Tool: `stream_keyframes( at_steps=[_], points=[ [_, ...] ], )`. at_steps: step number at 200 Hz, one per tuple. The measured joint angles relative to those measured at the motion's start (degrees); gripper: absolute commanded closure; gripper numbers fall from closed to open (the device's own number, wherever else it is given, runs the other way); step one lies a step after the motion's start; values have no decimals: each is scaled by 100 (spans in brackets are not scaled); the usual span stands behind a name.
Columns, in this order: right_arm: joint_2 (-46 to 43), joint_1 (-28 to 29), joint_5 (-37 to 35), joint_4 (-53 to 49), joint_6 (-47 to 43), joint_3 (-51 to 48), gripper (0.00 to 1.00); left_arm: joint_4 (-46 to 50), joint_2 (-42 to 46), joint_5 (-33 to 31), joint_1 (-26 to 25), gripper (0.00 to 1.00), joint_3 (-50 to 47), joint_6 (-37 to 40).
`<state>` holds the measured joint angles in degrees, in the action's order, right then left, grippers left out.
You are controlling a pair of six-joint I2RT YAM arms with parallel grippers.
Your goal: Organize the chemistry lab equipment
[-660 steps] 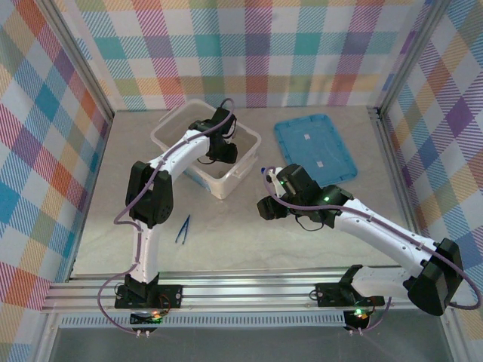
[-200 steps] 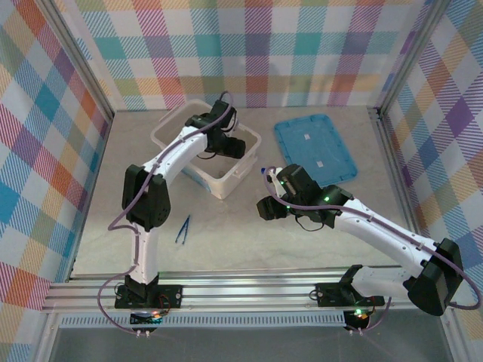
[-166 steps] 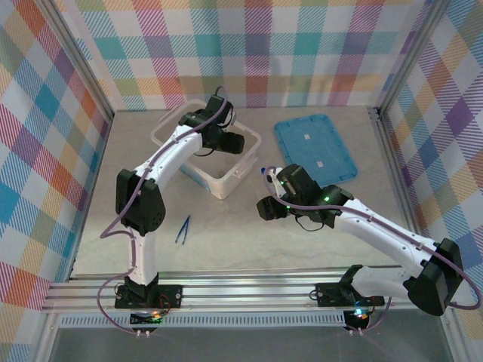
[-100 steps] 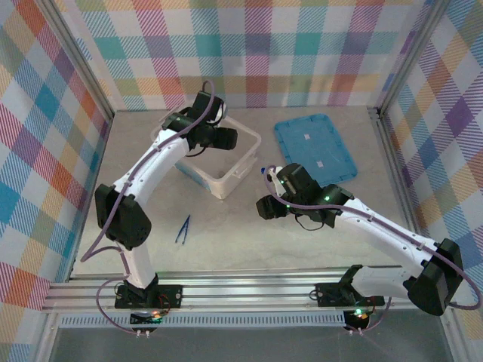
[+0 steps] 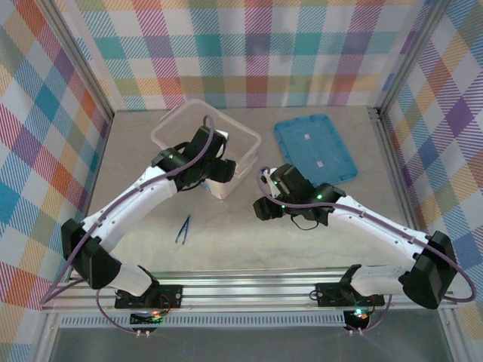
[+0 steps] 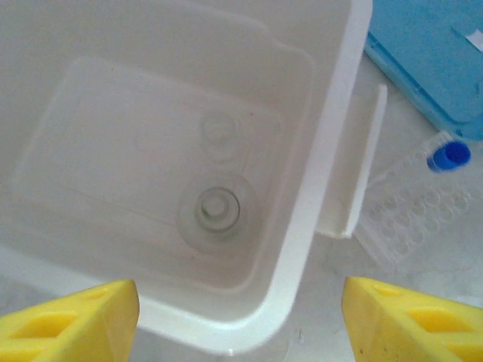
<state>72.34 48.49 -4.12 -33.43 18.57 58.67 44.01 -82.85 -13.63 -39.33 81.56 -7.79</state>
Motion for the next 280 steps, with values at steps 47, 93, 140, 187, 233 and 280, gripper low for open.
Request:
stream_keyframes(
  at_steps=[47, 93, 140, 187, 233, 280],
  points=[
    [415, 245, -140, 39, -149, 278, 34, -94, 800, -234, -321, 29, -1104, -315],
    [721, 337, -275, 37, -487, 605, 30, -96, 1368, -247, -487, 29, -2026, -647],
    [833, 350, -208, 17, -750, 621, 25, -319, 1375, -188, -629, 29, -2559, -918],
    [831, 442, -74, 17, -973, 553, 22, -846, 868, 4, -629, 28, -2855, -1091],
    [730, 442, -79, -20, -1084, 328, 19, -1220, 498, 114, -629, 28, -3001, -1156],
    [656, 442, -81, -46, -1093, 203, 19, -1462, 142, 160, -634, 27, -3001, -1200]
  ],
)
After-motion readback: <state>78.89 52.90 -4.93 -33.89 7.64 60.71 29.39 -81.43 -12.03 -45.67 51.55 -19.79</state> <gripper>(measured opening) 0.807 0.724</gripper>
